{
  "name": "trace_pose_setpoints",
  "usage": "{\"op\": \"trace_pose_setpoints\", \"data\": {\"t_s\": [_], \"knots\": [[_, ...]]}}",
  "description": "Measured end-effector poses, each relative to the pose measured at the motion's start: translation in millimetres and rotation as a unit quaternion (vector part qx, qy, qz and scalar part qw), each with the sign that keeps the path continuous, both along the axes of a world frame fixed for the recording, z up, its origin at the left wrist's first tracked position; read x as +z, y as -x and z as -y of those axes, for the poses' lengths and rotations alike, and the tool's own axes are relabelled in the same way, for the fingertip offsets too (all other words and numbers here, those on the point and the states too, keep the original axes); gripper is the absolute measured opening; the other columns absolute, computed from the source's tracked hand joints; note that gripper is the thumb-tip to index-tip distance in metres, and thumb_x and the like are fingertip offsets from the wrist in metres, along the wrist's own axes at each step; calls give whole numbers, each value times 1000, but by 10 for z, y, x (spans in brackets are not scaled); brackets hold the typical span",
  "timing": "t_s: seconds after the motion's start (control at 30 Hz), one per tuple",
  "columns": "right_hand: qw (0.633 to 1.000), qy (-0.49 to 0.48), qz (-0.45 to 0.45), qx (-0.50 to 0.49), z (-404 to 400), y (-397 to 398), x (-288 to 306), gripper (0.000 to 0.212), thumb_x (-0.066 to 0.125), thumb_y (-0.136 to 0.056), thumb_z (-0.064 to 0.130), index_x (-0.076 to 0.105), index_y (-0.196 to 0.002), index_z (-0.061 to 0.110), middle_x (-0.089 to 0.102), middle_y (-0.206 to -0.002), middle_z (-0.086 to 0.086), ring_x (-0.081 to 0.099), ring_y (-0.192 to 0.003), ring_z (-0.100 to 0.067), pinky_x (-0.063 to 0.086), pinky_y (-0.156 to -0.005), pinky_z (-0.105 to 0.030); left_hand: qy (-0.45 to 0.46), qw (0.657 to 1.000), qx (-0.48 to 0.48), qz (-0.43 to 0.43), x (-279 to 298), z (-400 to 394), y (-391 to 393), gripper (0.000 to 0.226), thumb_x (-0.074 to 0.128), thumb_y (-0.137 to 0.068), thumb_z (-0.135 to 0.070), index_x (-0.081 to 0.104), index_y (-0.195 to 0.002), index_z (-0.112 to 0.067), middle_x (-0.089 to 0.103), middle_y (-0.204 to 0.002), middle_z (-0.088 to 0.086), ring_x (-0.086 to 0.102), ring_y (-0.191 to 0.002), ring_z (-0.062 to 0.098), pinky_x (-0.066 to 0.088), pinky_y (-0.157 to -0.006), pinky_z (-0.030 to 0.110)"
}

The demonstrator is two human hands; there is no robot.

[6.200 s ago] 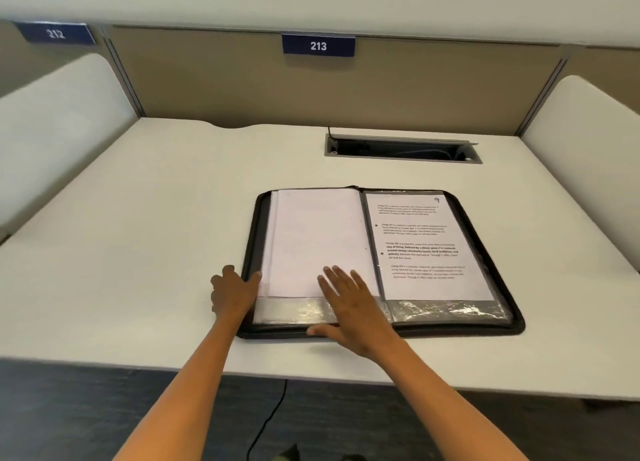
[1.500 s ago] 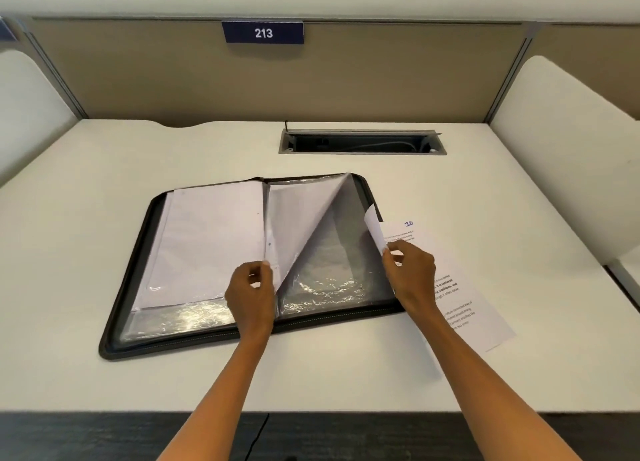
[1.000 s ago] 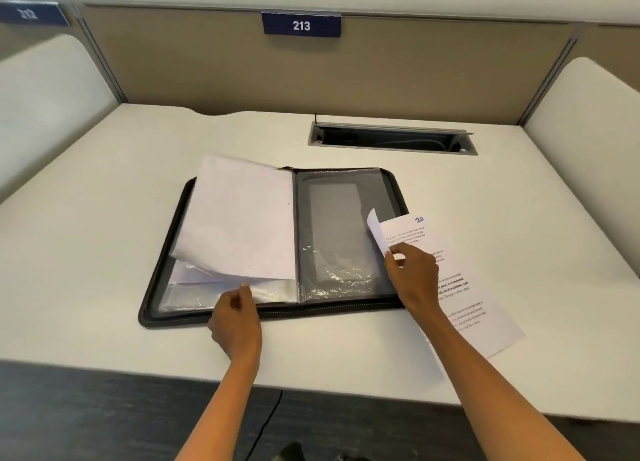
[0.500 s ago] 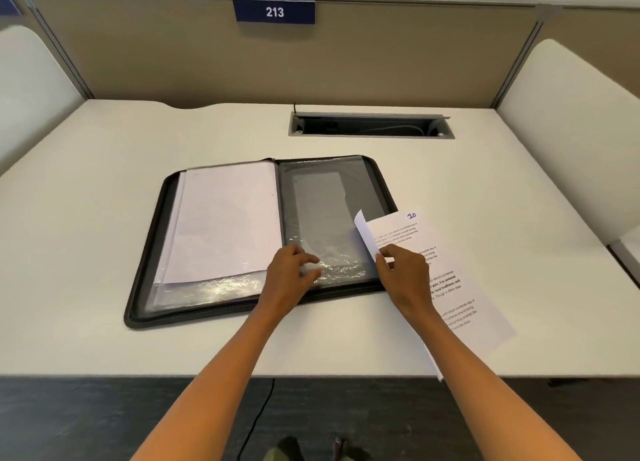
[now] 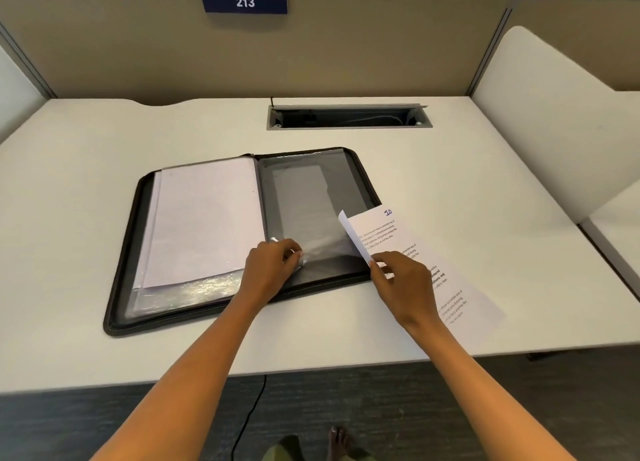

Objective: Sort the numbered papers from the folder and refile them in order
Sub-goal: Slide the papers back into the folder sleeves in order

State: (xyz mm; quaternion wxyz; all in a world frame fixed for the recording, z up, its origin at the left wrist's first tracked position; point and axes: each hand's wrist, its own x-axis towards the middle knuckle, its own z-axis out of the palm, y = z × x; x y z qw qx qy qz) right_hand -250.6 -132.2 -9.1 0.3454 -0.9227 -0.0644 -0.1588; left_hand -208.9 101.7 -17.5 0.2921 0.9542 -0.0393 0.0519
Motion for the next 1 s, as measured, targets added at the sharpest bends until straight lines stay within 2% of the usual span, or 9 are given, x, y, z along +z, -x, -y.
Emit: {"op": "trace_pose_setpoints", "data": {"t_s": [0.2, 0.33, 0.43, 0.53, 0.67, 0.77, 0.83, 0.9, 1.0], "knots": [[999, -9, 36, -11, -26, 137, -31, 16, 68, -87, 12, 68, -102, 6, 70, -100, -7, 67, -77, -17, 55, -62, -25, -56, 995, -68, 42, -24, 92, 18, 18, 62, -89, -26, 72, -94, -13, 64, -103, 2, 58, -93, 22, 44, -73, 30], [996, -58, 28, -56, -2, 133, 52, 19, 67, -87, 12, 67, -106, 6, 70, -98, -5, 64, -74, -11, 46, -64, -16, -127, 979, -158, -14, -29, 119, 14, 36, 70, -78, -47, 69, -97, -16, 56, -101, -1, 53, -90, 19, 42, -69, 28], [993, -90, 34, -70, 26, 116, 141, 16, 67, -88, 11, 68, -103, 7, 70, -96, -5, 64, -73, -11, 49, -64, -19, -160, 970, -180, -13, 13, 136, -15, 30, 67, -83, -41, 71, -96, -15, 59, -97, 1, 57, -87, 21, 34, -64, 25], [991, -106, 42, -76, 47, 102, 205, 13, 67, -87, 11, 68, -100, 6, 70, -101, -5, 64, -74, -11, 49, -64, -19, -192, 958, -212, 24, 7, 171, 11, 22, 61, -89, -29, 73, -92, -11, 63, -89, 7, 62, -81, 30, 39, -61, 27], [989, -116, 44, -81, 70, 77, 235, 12, 67, -87, 10, 68, -98, 7, 70, -102, -4, 65, -73, -13, 48, -62, -15, -156, 967, -194, 55, -76, 159, 27, 20, 65, -87, -29, 73, -98, -14, 62, -95, 8, 61, -83, 29, 45, -64, 32], [990, -114, 42, -75, 65, 80, 234, 13, 67, -87, 11, 68, -99, 7, 70, -104, -5, 64, -73, -12, 46, -63, -11, -133, 977, -168, 21, -123, 103, -11, 30, 64, -87, -37, 70, -111, -21, 55, -108, 6, 51, -98, 25, 45, -78, 33], [991, -108, 37, -72, 59, 92, 226, 14, 67, -87, 11, 68, -100, 7, 70, -106, -6, 63, -74, -11, 44, -63, -9, -131, 978, -163, 11, -130, 79, -28, 32, 63, -87, -39, 68, -114, -23, 52, -111, 5, 48, -101, 23, 46, -79, 32], [992, -103, 32, -67, 54, 105, 218, 15, 67, -87, 13, 68, -101, 8, 69, -108, -7, 62, -76, -10, 43, -63, -8, -135, 976, -166, 33, -96, 74, -37, 25, 65, -87, -34, 72, -107, -20, 55, -106, 5, 53, -94, 23, 45, -70, 32], [992, -99, 30, -65, 67, 120, 221, 15, 67, -88, 13, 68, -102, 8, 69, -108, -7, 62, -77, -9, 44, -64, -8, -168, 964, -189, 85, -39, 114, -23, 11, 66, -82, -18, 74, -79, -11, 62, -83, 6, 62, -60, 29, 46, -49, 31]]}}
